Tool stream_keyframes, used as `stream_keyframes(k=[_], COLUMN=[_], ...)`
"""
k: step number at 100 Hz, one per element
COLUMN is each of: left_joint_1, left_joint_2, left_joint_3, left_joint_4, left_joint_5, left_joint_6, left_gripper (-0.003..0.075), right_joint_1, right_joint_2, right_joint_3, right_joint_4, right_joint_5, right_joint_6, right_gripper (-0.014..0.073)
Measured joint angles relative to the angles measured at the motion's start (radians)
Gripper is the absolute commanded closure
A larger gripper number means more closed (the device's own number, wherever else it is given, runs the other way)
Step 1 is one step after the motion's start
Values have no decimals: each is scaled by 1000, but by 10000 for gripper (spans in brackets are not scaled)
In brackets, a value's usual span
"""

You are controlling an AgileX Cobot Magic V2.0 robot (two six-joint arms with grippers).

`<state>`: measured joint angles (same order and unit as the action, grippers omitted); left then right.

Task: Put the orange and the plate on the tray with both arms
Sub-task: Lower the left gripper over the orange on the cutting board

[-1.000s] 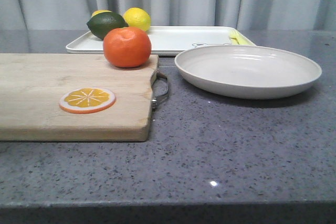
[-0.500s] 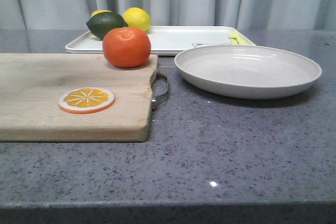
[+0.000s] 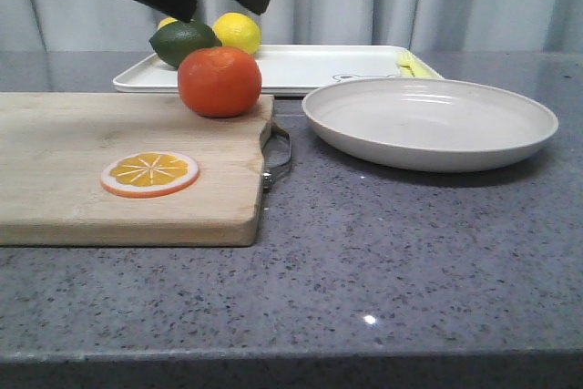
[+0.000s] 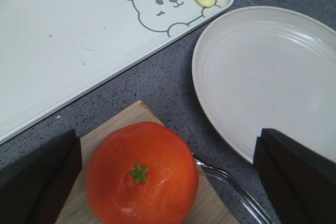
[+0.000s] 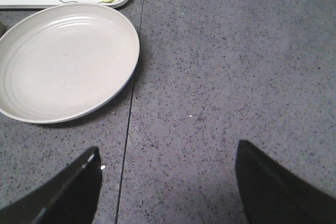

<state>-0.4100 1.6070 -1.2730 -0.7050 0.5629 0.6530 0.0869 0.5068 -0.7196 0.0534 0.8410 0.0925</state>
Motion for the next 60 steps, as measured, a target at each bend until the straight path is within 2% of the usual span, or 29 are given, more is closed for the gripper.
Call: stream_keyframes(k=[60], left_joint_1=[0], left_joint_2=[63], left_joint_3=[-5], left_joint_4=[103], left_joint_5=[-30], left_joint_6=[0], left_gripper=[80], right_joint_1=[0], right_joint_2=[0], right_joint_3=[0], right_joint_4=[2], right_joint_5=[0], right_joint_6=[0], right_gripper=[55])
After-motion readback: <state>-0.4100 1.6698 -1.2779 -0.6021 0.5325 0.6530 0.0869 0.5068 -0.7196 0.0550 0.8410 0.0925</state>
